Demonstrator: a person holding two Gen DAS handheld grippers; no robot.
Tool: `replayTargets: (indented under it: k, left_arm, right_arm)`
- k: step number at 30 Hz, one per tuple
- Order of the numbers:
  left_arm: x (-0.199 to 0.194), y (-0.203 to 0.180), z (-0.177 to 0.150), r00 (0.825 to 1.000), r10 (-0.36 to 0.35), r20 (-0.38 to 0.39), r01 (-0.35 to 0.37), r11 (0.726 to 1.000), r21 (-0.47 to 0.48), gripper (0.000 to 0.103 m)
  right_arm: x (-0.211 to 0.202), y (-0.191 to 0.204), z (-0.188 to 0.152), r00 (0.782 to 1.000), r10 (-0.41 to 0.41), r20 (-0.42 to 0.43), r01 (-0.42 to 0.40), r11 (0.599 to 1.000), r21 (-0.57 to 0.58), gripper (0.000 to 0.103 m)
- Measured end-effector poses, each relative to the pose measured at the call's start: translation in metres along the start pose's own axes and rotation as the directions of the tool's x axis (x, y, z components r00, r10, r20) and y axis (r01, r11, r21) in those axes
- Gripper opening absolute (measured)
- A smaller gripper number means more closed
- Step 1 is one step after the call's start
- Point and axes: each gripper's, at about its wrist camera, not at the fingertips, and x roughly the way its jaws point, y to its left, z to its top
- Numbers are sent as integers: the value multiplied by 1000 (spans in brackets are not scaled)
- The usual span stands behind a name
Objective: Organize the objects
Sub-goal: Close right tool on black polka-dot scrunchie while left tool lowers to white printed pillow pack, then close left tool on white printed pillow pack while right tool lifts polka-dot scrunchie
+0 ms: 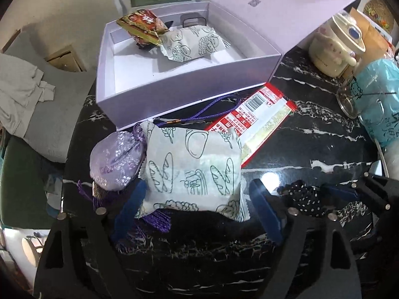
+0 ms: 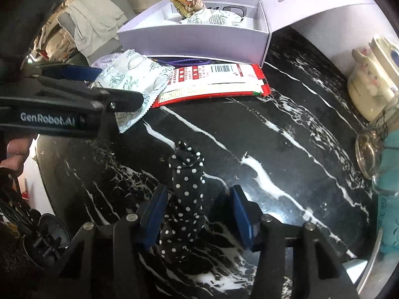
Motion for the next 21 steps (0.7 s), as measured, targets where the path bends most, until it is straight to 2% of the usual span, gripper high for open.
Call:
replayTargets:
  k: [5,8,9,11,13,16,18,21]
  left_arm:
    - [15,-4,2,998,51,-24,-50,998,49,90]
    - [21,-1,3,999,40,-21,-39,998,40,90]
    - [22,1,3,999,31,-15,-30,999,35,90]
    - [26,1,2,999,33,-8,-33,999,39,87]
    - [27,-2,2,999,42,-5,-41,998,57,77]
    - [22,-4,2,1000,18,9,-18,998,58,70]
    - [20,-7,2,1000,2,1,-2,998,65,69]
    - [17,-15,-2,1000,19,-19,-18,997,75,69]
  right_arm:
    - [1,-2,2,1000,-1,-7,1,1000,10,53]
    - [0,-6,0,1000,1,-2,-1,1000,21,52]
    - [-1,-7,0,1000,1,1,-1,1000,23,50]
    - [-2,-9,-1,1000,14,10,-14,999,29,33]
    - [-2,-11,-2,1000,24,7,-24,999,38,25]
    - [-4,-12,-4,1000,27,4,-27,998,54,23]
    - [-5,-14,-5,1000,23,6,-24,998,58,23]
    - [-6,-13,-9,1000,8,1,-8,999,54,23]
